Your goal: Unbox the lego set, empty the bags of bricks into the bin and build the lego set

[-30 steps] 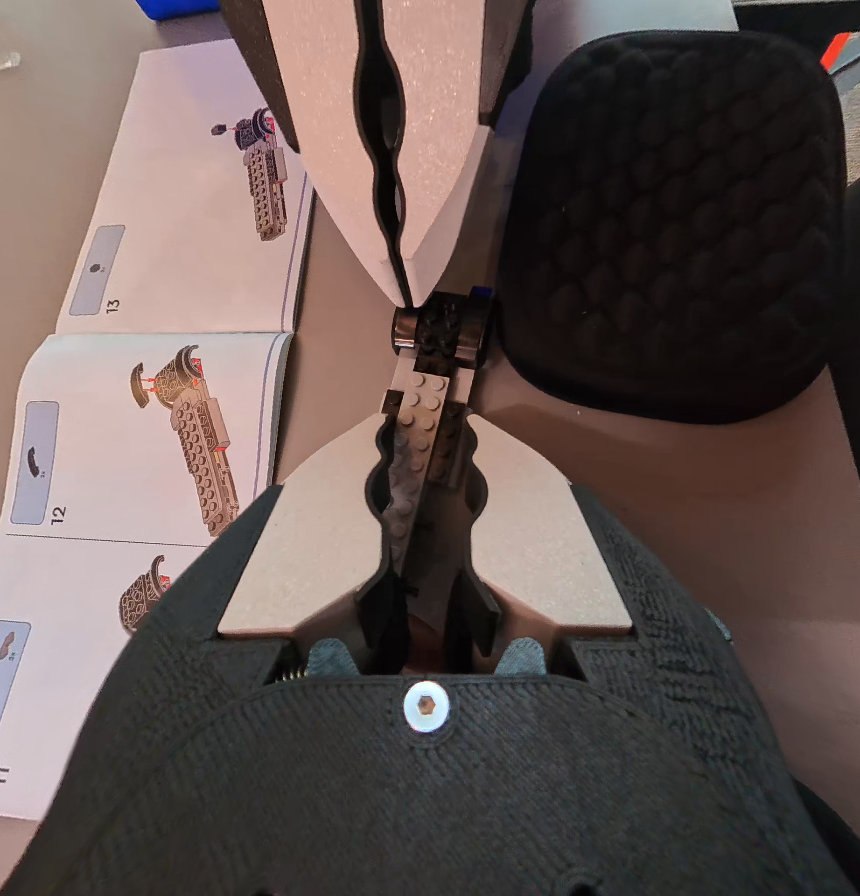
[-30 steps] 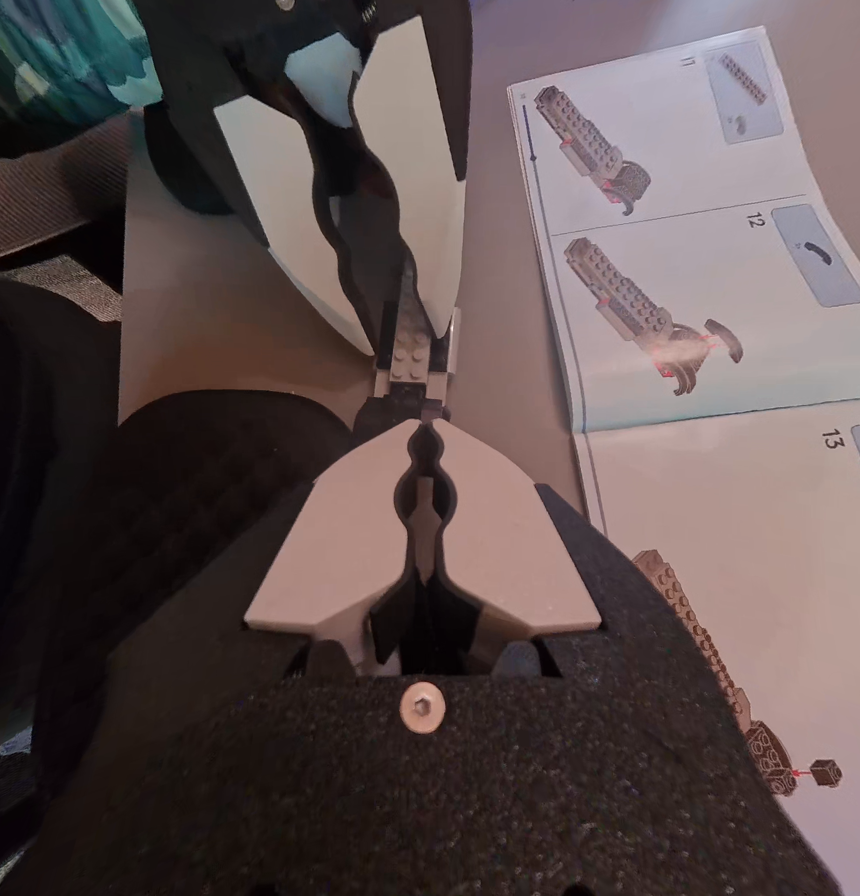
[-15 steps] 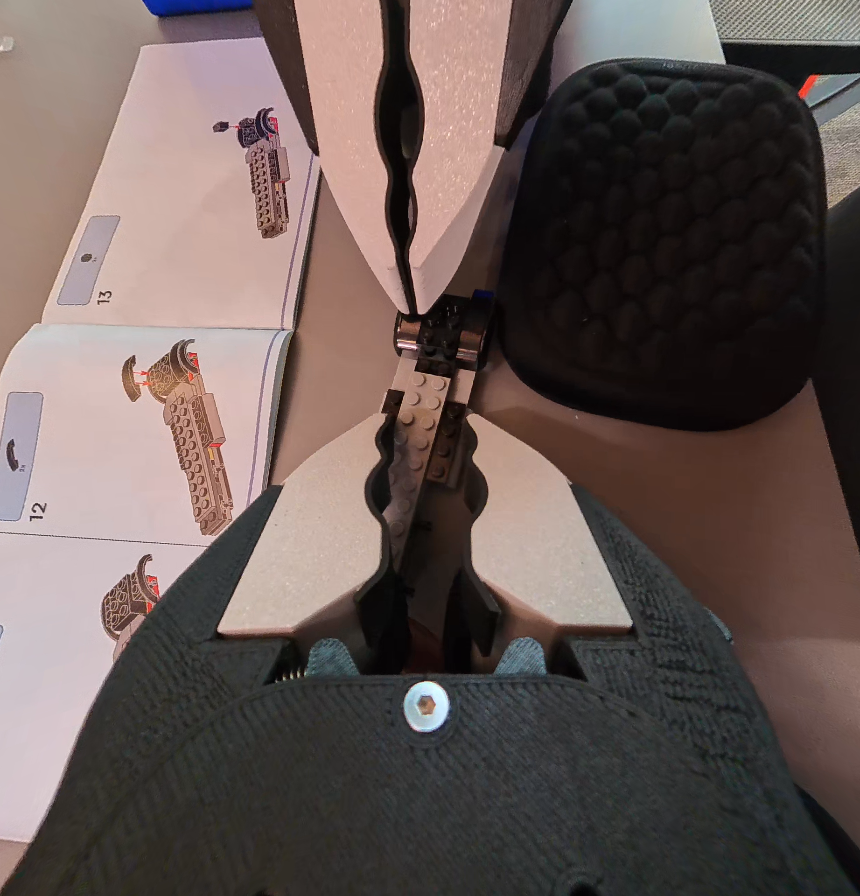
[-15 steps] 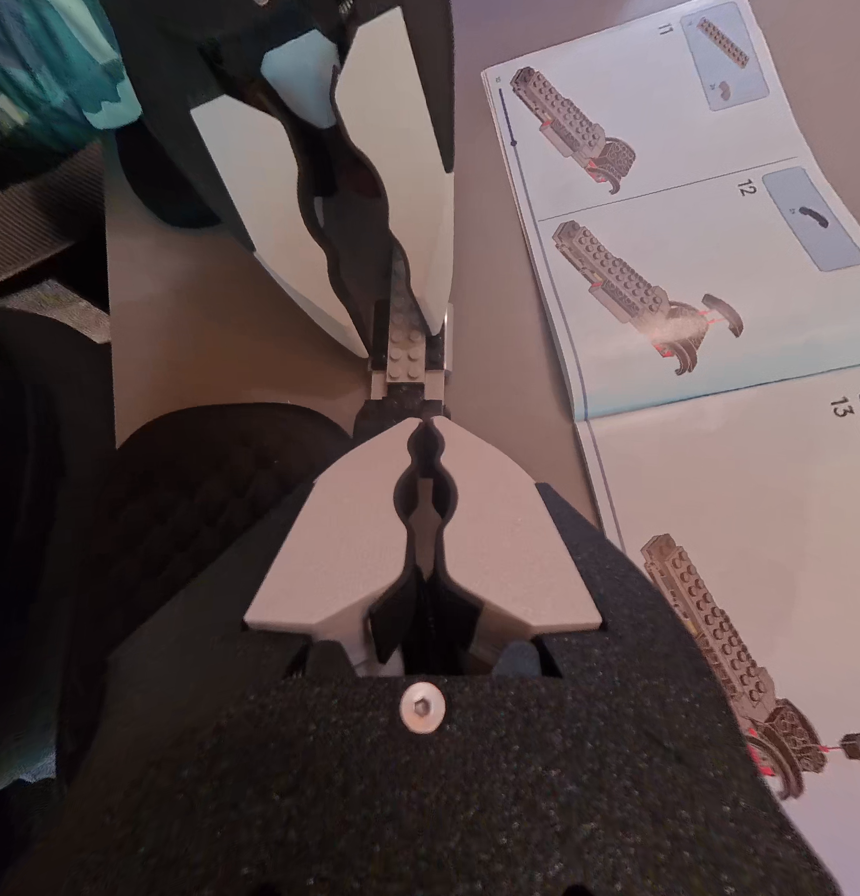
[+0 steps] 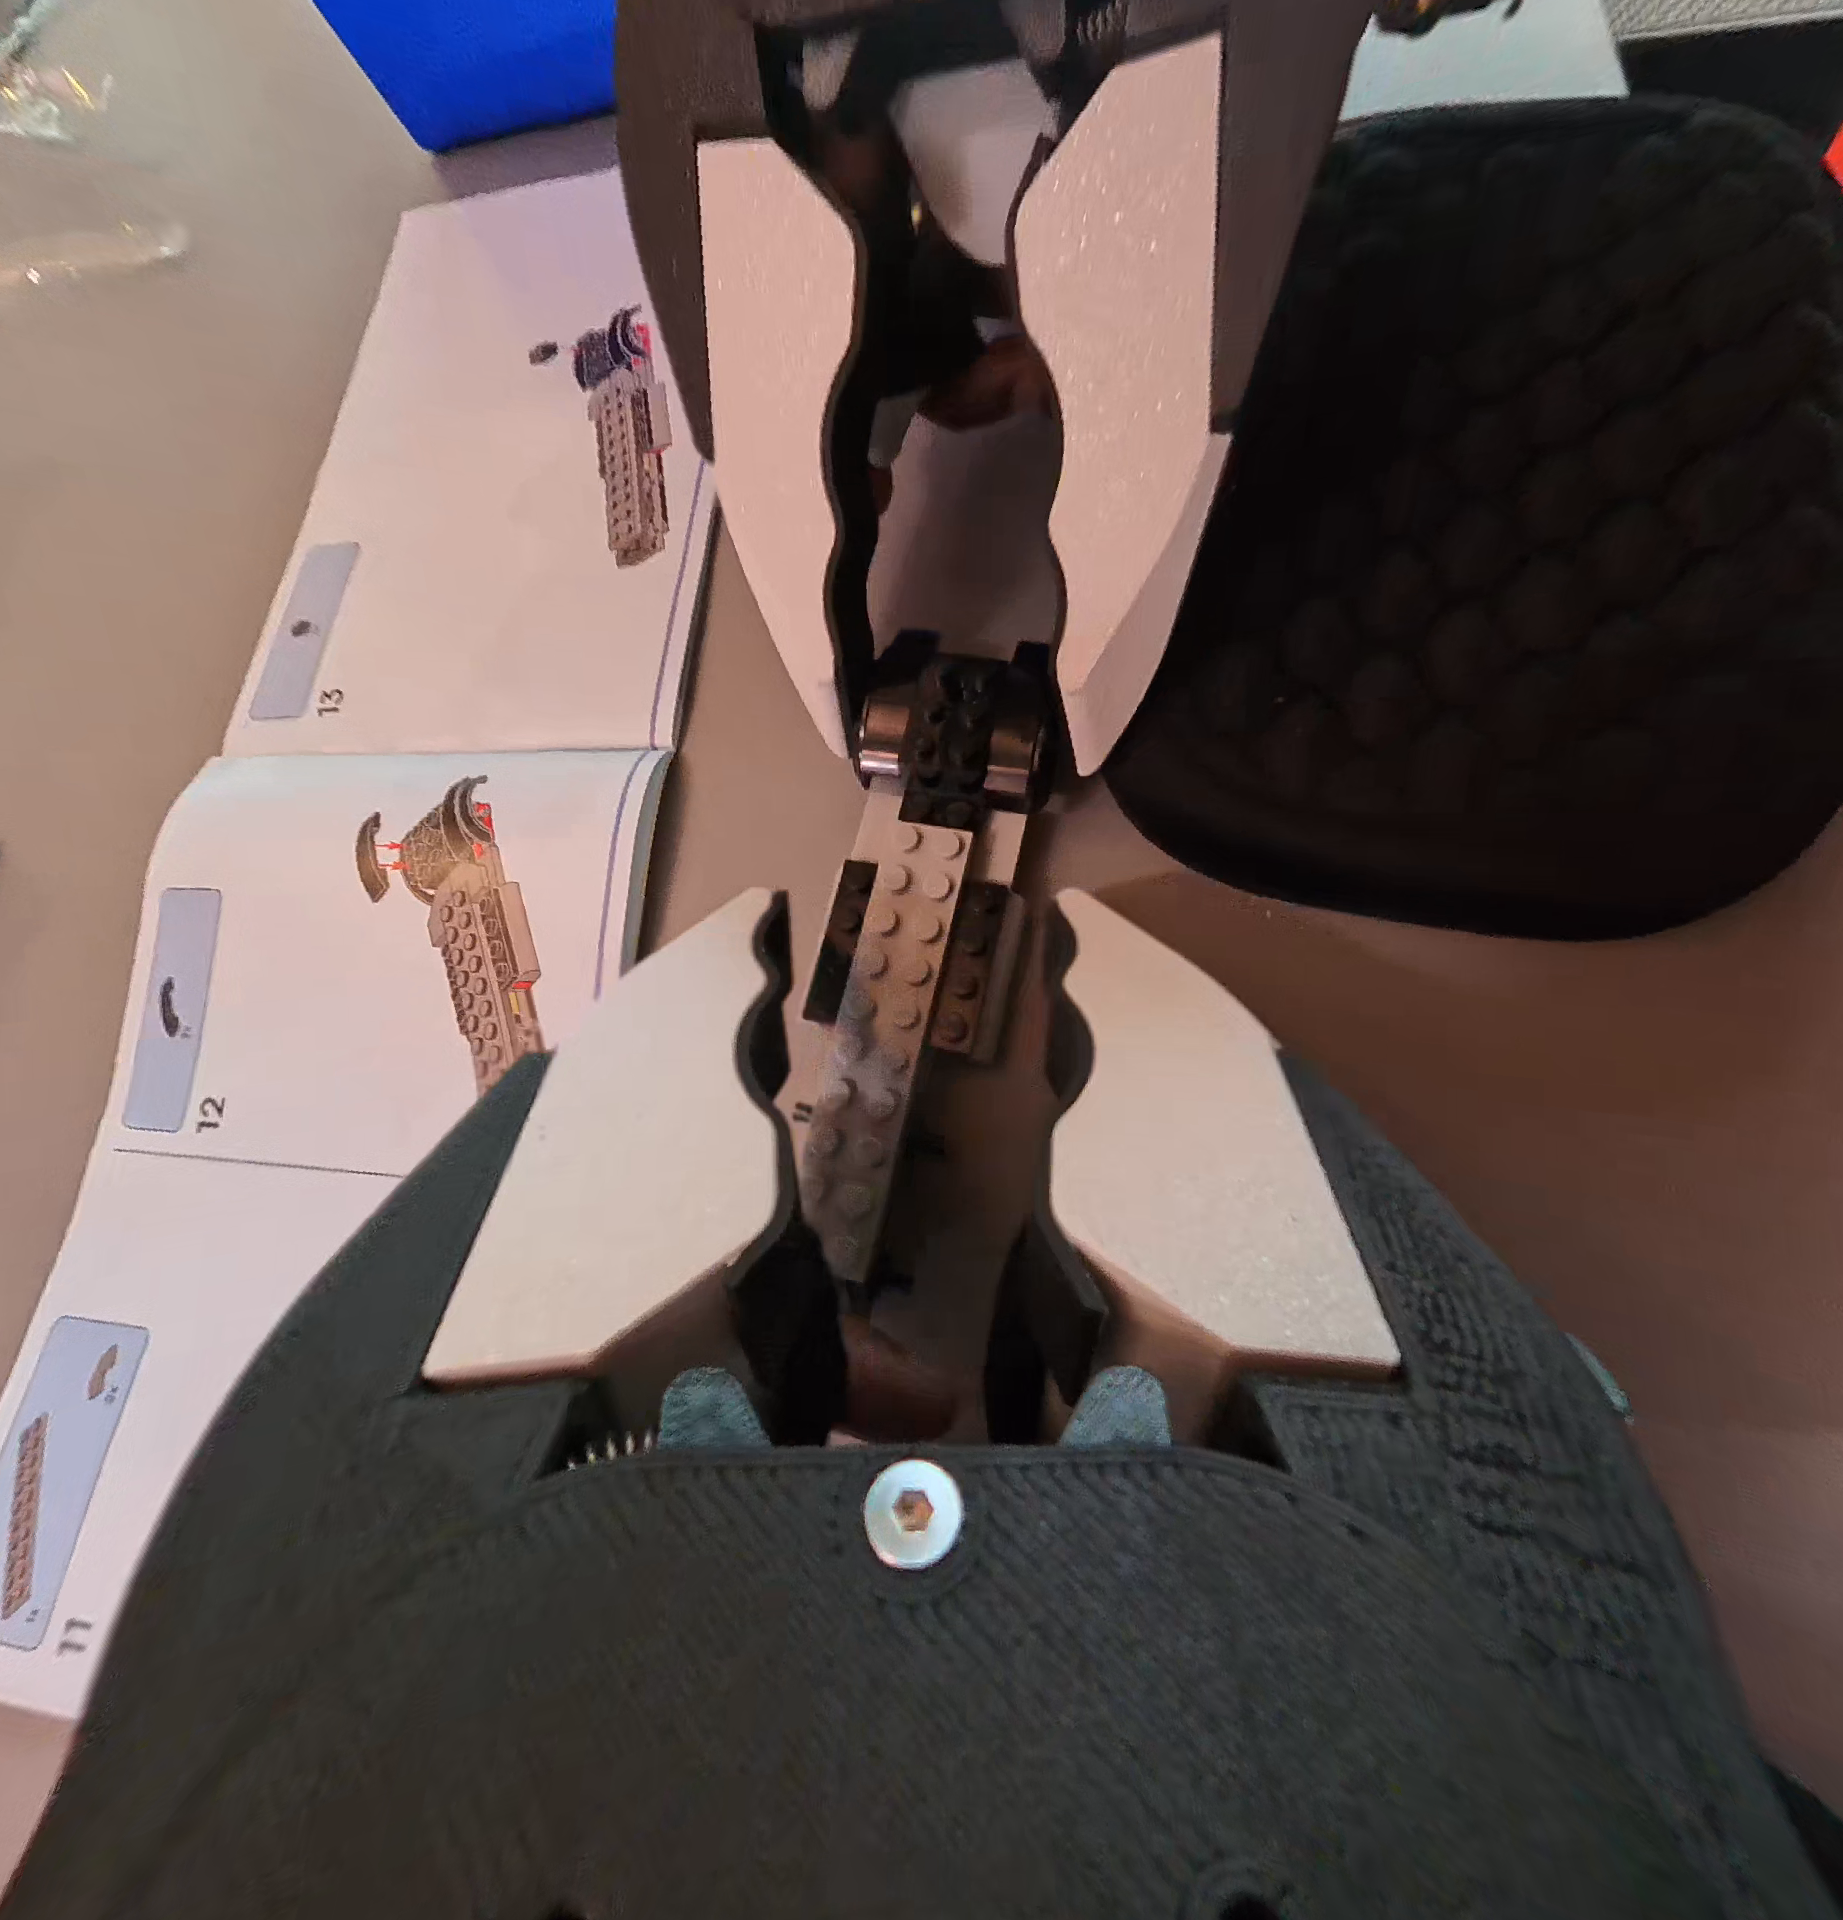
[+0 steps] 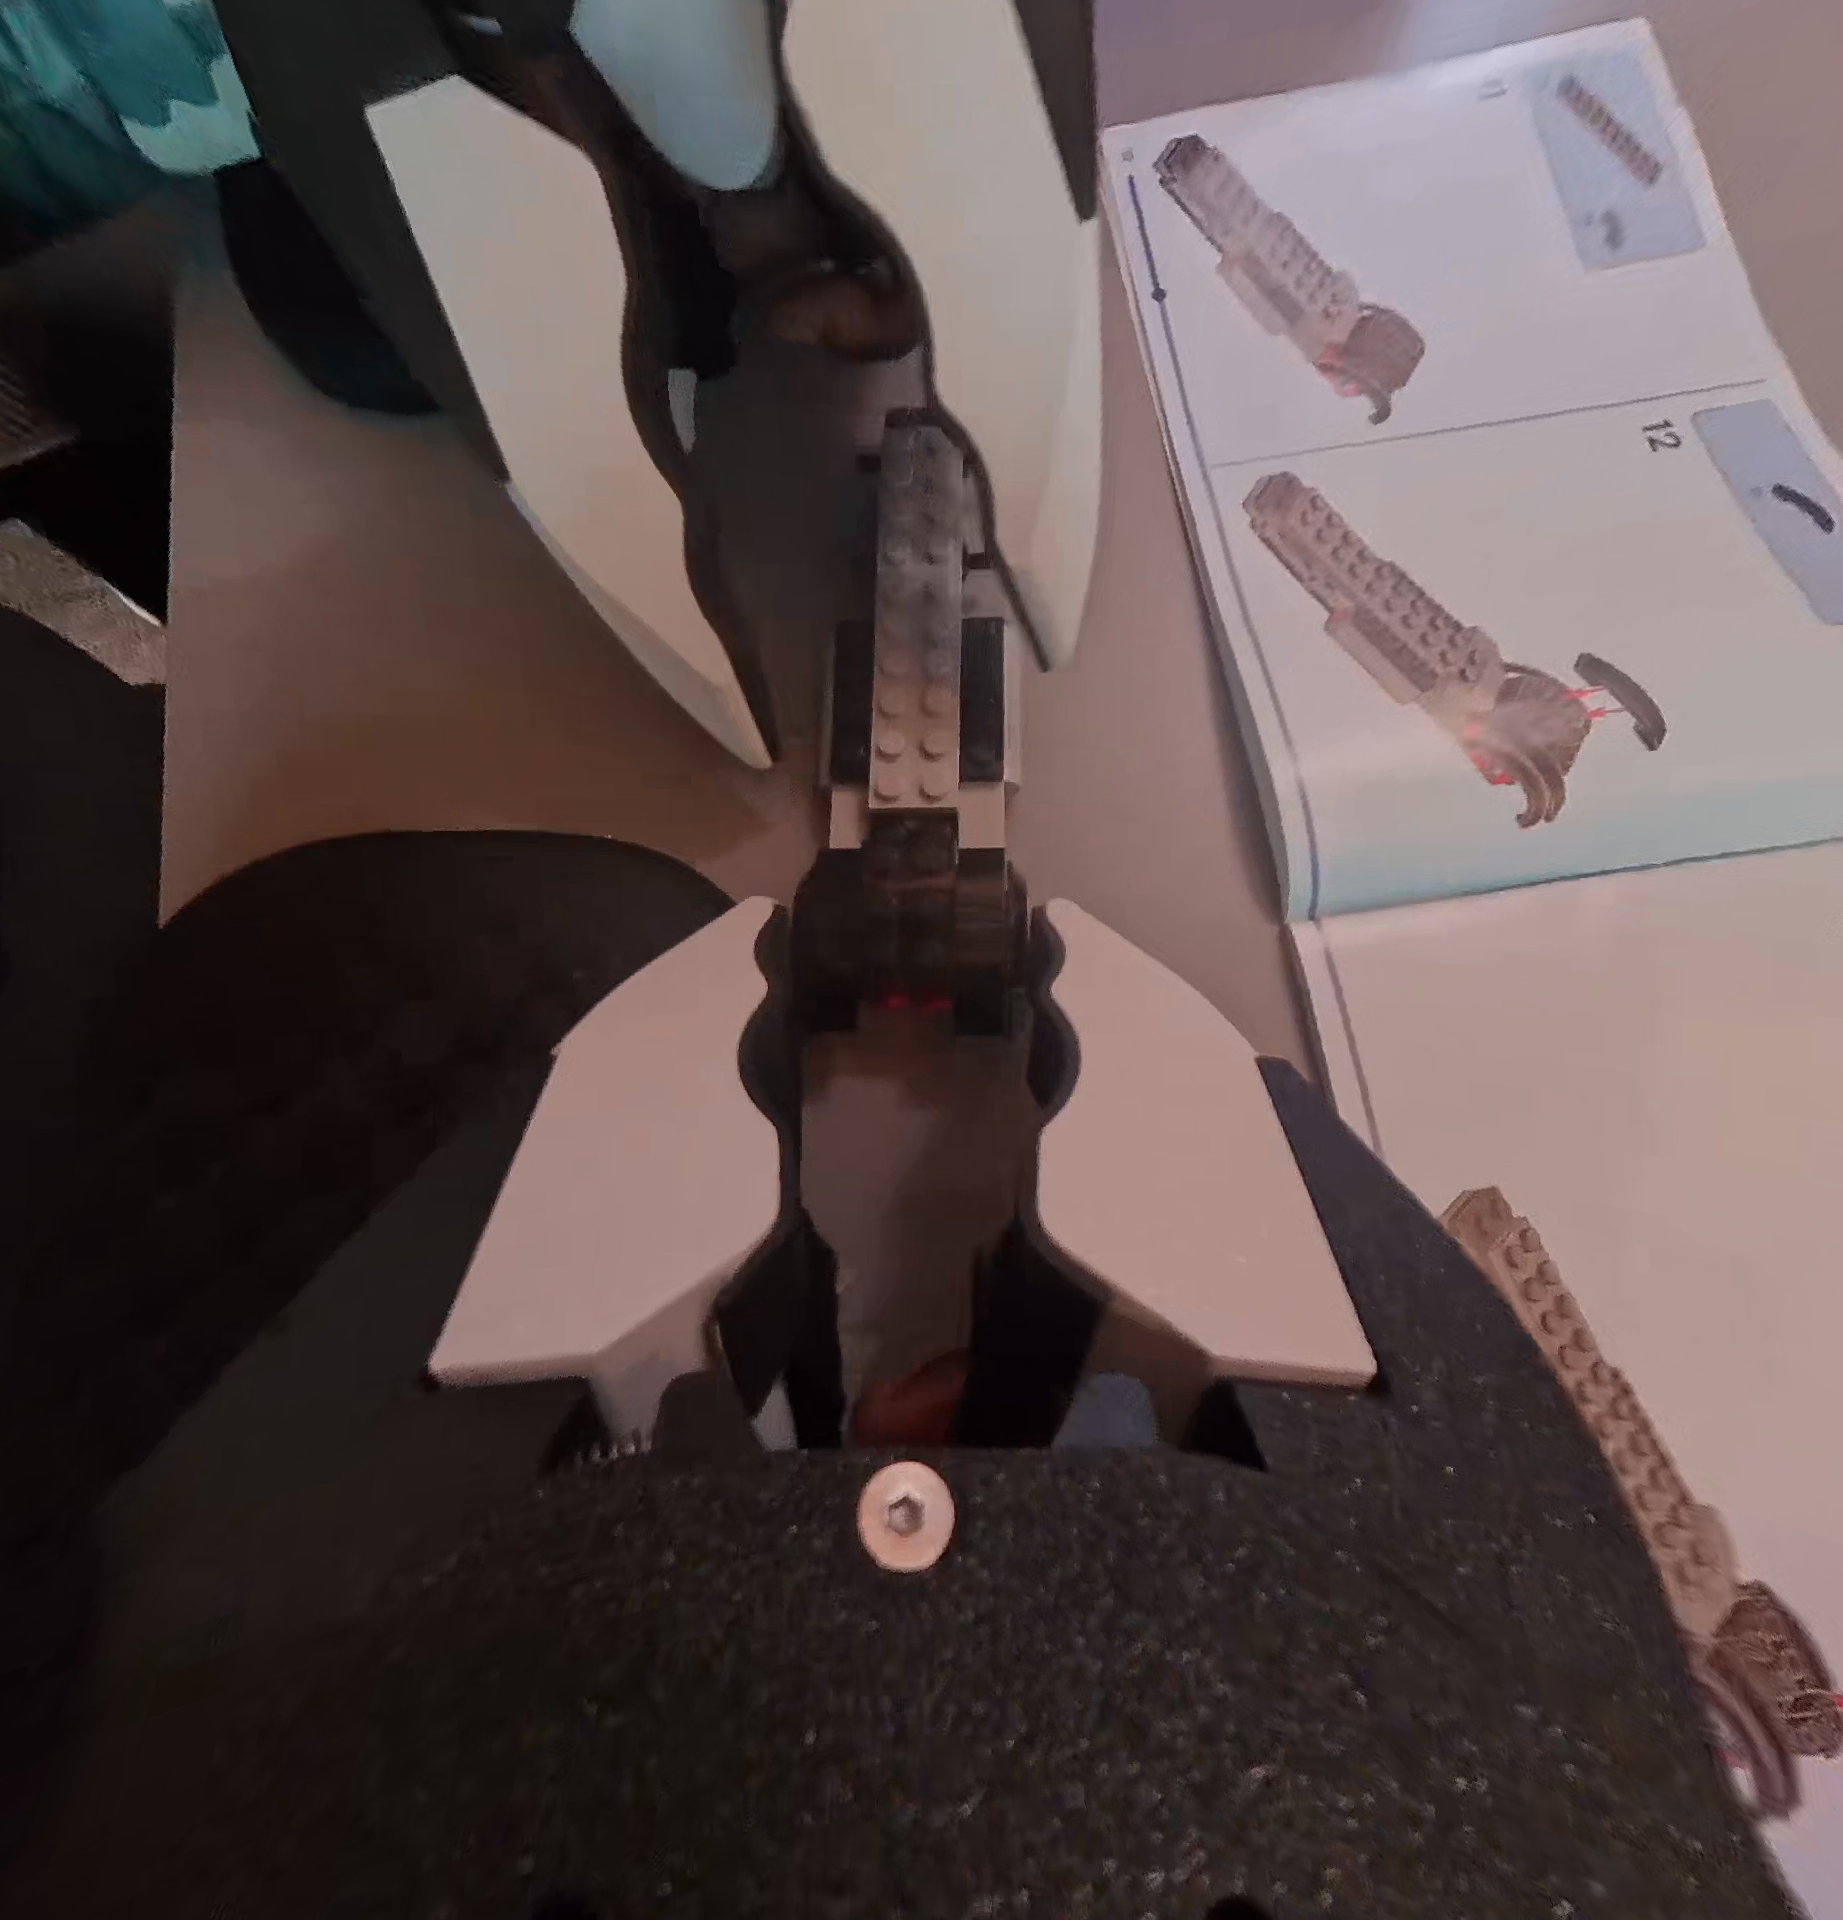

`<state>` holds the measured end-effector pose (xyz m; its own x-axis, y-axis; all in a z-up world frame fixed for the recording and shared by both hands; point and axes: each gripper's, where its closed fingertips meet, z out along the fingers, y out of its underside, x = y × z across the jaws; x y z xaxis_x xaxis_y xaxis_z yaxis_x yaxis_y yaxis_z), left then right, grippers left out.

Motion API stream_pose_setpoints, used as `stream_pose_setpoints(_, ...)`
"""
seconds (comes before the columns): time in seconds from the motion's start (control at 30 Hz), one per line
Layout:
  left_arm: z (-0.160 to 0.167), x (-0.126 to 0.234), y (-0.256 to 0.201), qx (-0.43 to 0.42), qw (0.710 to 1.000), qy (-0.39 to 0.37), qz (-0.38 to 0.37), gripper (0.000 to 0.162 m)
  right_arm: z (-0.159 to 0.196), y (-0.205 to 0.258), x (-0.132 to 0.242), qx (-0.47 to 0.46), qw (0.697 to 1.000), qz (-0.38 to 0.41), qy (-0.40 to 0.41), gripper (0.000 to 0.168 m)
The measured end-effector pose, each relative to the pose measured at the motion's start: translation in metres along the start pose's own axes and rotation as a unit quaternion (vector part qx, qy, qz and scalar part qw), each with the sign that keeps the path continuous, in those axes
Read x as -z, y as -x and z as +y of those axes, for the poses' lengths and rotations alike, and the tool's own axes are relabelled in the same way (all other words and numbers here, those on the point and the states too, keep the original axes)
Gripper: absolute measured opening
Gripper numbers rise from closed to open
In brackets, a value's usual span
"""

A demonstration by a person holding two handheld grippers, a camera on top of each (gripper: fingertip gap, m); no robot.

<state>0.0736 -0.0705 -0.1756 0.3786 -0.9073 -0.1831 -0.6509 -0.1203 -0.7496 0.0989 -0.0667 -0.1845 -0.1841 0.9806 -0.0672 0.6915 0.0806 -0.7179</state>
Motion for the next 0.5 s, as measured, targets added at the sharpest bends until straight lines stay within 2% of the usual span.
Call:
stream_pose_setpoints(0.03, -0.002, 0.0, 0.0, -0.003, 1.0, -0.003, -0.005, 0.052, 0.0, -0.001, 0.001, 0.018, 1.0, 0.005, 0.006, 0.044)
stream_pose_setpoints(0.2, 0.004, -0.005, 0.001, -0.028, 0.999, 0.033, -0.015, 0.056, -0.015, 0.0, 0.012, 0.174, 0.983, 0.051, 0.025, 0.044)
stream_pose_setpoints(0.27, 0.003, -0.006, 0.004, -0.045, 0.998, 0.037, -0.036, 0.042, -0.018, -0.003, 0.017, 0.244, 0.964, 0.086, 0.053, 0.044)
stream_pose_setpoints(0.33, -0.001, -0.003, 0.011, -0.064, 0.995, 0.03, -0.074, 0.041, -0.027, -0.005, 0.022, 0.279, 0.952, 0.115, 0.044, 0.044)
stream_pose_setpoints(0.4, -0.011, 0.004, 0.023, -0.076, 0.988, 0.005, -0.137, 0.041, -0.048, -0.008, 0.036, 0.261, 0.954, 0.147, -0.029, 0.05)
stream_pose_setpoints(0.5, -0.035, 0.03, 0.048, -0.134, 0.945, -0.035, -0.298, 0.041, -0.08, -0.009, 0.07, 0.107, 0.964, 0.12, -0.213, 0.067)
